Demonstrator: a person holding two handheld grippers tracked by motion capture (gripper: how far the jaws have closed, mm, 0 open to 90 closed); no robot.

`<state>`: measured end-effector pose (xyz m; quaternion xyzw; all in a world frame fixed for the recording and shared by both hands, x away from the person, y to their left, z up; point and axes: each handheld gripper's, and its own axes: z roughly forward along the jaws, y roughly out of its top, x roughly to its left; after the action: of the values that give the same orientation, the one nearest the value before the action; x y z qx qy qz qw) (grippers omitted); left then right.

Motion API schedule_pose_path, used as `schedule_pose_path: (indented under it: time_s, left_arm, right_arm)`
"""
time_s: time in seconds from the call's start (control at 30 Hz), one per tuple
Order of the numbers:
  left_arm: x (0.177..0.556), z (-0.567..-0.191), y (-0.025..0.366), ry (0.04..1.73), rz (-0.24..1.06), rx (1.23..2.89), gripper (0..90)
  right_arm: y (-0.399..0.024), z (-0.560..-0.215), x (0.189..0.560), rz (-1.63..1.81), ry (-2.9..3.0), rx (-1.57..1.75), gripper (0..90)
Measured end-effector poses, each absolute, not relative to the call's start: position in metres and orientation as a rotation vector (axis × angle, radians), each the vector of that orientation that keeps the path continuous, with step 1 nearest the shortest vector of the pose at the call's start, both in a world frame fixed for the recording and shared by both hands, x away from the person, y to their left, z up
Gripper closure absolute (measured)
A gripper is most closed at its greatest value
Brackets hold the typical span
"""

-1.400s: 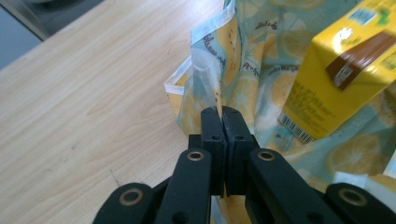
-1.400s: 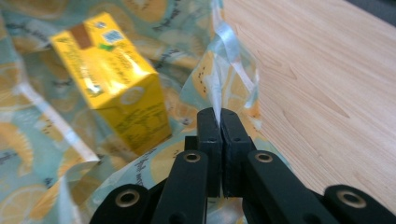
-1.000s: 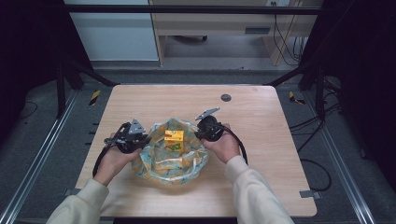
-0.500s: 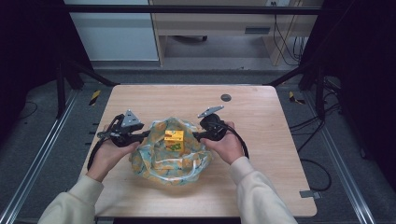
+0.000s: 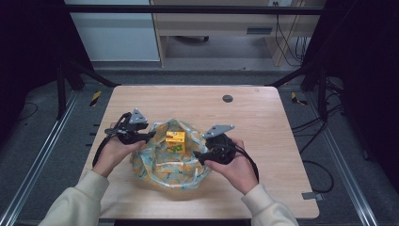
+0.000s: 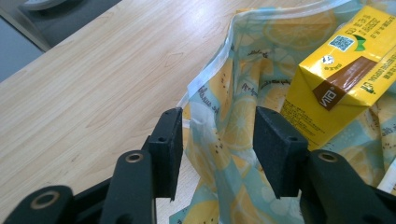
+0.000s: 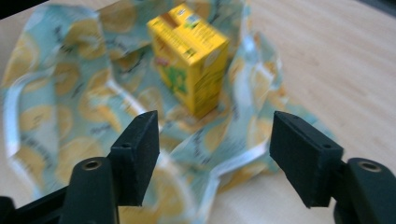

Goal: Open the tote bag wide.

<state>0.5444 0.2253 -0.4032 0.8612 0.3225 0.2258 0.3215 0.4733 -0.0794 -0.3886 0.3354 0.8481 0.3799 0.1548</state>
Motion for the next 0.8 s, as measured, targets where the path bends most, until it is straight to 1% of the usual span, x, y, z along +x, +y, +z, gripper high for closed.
schedule_pose_path:
  time_s: [0.03, 0.13, 0.17, 0.27, 0.3, 0.33, 0.37, 0.4, 0.43, 0.47, 0.5, 0.57, 0.6, 0.63, 0.67, 0.7, 0.73, 0.77, 0.8]
  left_arm:
    - [0.544, -0.403, 0.225, 0.847, 0.593, 2.262, 52.2]
    - [0.549, -0.407, 0.224, 0.864, 0.591, 2.254, 51.3]
    - [0.549, -0.407, 0.224, 0.864, 0.591, 2.254, 51.0]
    - [0.554, -0.411, 0.223, 0.871, 0.588, 2.257, 51.1]
    - [0.554, -0.411, 0.223, 0.871, 0.588, 2.257, 51.3]
    - [0.556, -0.413, 0.222, 0.872, 0.596, 2.261, 52.7]
    - [0.556, -0.413, 0.222, 0.872, 0.596, 2.261, 53.8]
    - [0.557, -0.417, 0.222, 0.880, 0.589, 2.262, 55.2]
    - [0.557, -0.417, 0.222, 0.880, 0.589, 2.262, 57.9]
    - [0.558, -0.418, 0.223, 0.882, 0.581, 2.267, 57.9]
    - [0.558, -0.420, 0.223, 0.883, 0.577, 2.271, 61.8]
    - [0.560, -0.423, 0.222, 0.890, 0.577, 2.279, 67.5]
    - [0.560, -0.424, 0.223, 0.892, 0.564, 2.276, 70.2]
    - [0.560, -0.424, 0.223, 0.892, 0.564, 2.276, 72.8]
    - [0.559, -0.426, 0.223, 0.889, 0.556, 2.275, 75.6]
    - [0.559, -0.426, 0.223, 0.889, 0.556, 2.275, 77.9]
    - [0.559, -0.426, 0.223, 0.885, 0.555, 2.279, 79.9]
    - [0.559, -0.426, 0.223, 0.885, 0.555, 2.279, 81.7]
    - [0.559, -0.425, 0.223, 0.888, 0.558, 2.265, 83.2]
  right_arm:
    - [-0.079, -0.389, 0.473, 1.089, 2.430, 0.961, 32.0]
    - [-0.082, -0.396, 0.453, 1.095, 2.422, 0.967, 27.1]
    - [-0.082, -0.396, 0.453, 1.095, 2.422, 0.967, 27.1]
    - [-0.078, -0.398, 0.438, 1.107, 2.411, 0.941, 21.3]
    - [-0.078, -0.398, 0.438, 1.107, 2.411, 0.941, 21.3]
    - [-0.075, -0.404, 0.433, 1.096, 2.420, 0.952, 17.9]
    - [-0.075, -0.404, 0.433, 1.096, 2.420, 0.952, 17.9]
    - [-0.074, -0.414, 0.430, 1.076, 2.425, 0.978, 16.6]
    - [-0.074, -0.414, 0.430, 1.076, 2.425, 0.978, 16.6]
    - [-0.073, -0.420, 0.429, 1.068, 2.435, 0.992, 15.7]
    - [-0.072, -0.432, 0.429, 1.048, 2.461, 1.023, 14.2]
    - [-0.072, -0.438, 0.430, 1.045, 2.478, 1.038, 13.9]
    - [-0.072, -0.447, 0.433, 1.027, 2.490, 1.063, 16.1]
    - [-0.072, -0.447, 0.433, 1.027, 2.490, 1.063, 16.1]
    - [-0.072, -0.454, 0.437, 1.027, 2.492, 1.072, 22.6]
    - [-0.072, -0.454, 0.437, 1.027, 2.492, 1.072, 22.6]
    - [-0.072, -0.459, 0.439, 1.018, 2.500, 1.071, 35.0]
    - [-0.072, -0.459, 0.439, 1.018, 2.500, 1.071, 35.0]
    - [-0.071, -0.463, 0.441, 1.005, 2.512, 1.058, 49.2]
